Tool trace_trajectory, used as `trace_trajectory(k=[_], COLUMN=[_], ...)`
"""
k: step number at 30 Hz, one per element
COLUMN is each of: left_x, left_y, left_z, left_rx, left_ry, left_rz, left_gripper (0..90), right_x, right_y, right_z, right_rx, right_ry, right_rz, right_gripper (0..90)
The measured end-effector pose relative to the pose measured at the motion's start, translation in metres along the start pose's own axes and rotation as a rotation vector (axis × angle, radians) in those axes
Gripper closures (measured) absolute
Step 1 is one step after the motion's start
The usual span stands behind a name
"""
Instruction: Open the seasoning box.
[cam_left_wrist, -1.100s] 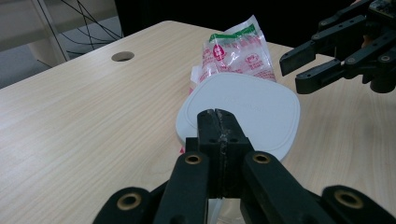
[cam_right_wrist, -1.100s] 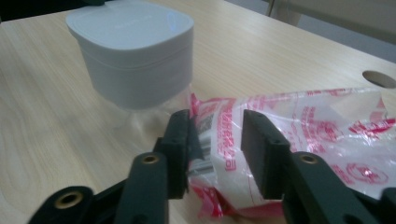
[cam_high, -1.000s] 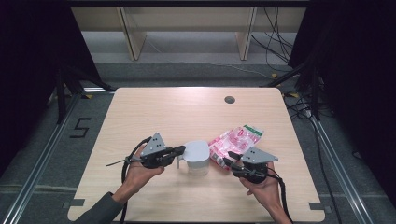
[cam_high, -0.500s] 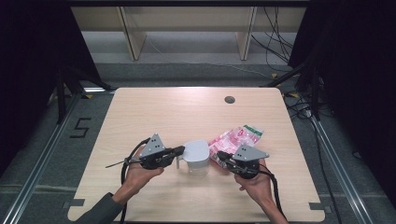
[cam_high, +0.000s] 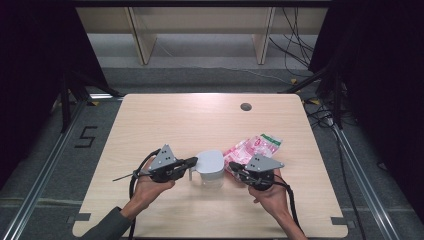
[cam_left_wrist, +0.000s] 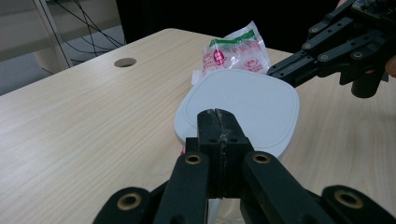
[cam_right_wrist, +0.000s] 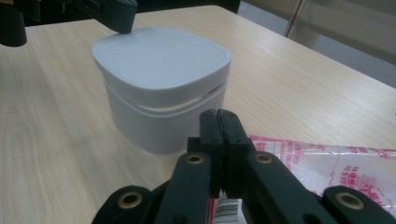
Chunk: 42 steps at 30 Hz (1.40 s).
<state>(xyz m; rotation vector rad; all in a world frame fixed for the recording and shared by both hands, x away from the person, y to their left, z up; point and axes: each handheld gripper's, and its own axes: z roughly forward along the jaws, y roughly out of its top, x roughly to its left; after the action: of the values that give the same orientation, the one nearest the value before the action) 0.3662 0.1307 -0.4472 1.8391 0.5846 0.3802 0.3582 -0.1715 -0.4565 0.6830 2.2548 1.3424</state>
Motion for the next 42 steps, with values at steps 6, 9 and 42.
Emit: trace_trajectory(k=[6, 9, 42], left_x=[0.001, 0.000, 0.003], left_y=[-0.001, -0.002, -0.004], left_z=[0.000, 0.000, -0.002], left_rx=[-0.004, -0.010, -0.011], left_ry=[0.001, 0.006, 0.009], left_rz=[0.010, -0.006, -0.027], left_gripper=[89.2, 89.2, 88.6], right_x=[0.001, 0.001, 0.007], right_y=[0.001, 0.001, 0.019], right_z=[0.001, 0.001, 0.005], right_rx=[-0.002, 0.000, -0.031], right_ry=[-0.002, 0.000, 0.036], right_rz=[0.004, 0.002, -0.047], right_gripper=[90.0, 90.0, 90.0])
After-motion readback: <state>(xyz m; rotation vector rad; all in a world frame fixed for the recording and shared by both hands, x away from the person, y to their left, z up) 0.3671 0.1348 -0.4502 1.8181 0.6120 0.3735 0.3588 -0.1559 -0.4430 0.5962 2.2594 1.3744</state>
